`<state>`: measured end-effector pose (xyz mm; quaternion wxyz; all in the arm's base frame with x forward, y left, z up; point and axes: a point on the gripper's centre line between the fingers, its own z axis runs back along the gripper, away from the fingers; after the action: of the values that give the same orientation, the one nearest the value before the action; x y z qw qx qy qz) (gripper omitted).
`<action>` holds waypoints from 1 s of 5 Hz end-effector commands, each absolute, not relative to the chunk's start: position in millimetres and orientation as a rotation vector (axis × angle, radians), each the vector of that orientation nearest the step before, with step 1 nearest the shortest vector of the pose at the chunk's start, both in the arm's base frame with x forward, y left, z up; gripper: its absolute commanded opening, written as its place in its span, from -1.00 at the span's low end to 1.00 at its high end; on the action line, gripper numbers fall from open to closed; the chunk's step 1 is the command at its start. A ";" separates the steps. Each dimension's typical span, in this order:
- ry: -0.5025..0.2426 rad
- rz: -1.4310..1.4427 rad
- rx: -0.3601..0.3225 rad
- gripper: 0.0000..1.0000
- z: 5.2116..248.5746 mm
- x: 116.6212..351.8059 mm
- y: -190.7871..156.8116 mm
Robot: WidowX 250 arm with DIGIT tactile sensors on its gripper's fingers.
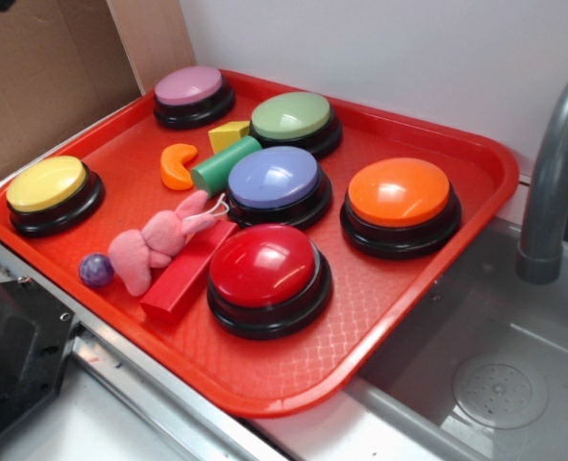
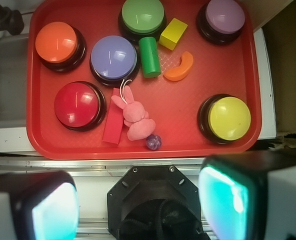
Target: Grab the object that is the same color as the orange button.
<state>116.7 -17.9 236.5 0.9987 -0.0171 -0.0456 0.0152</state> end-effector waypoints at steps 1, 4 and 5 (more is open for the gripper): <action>-0.091 0.030 -0.034 1.00 236.5 116.7 -17.9; -0.137 0.207 -0.042 1.00 182.4 178.5 37.4; -0.118 0.262 -0.025 1.00 159.1 196.7 50.4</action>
<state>195.8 43.9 153.7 0.9913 -0.0179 -0.0443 0.1225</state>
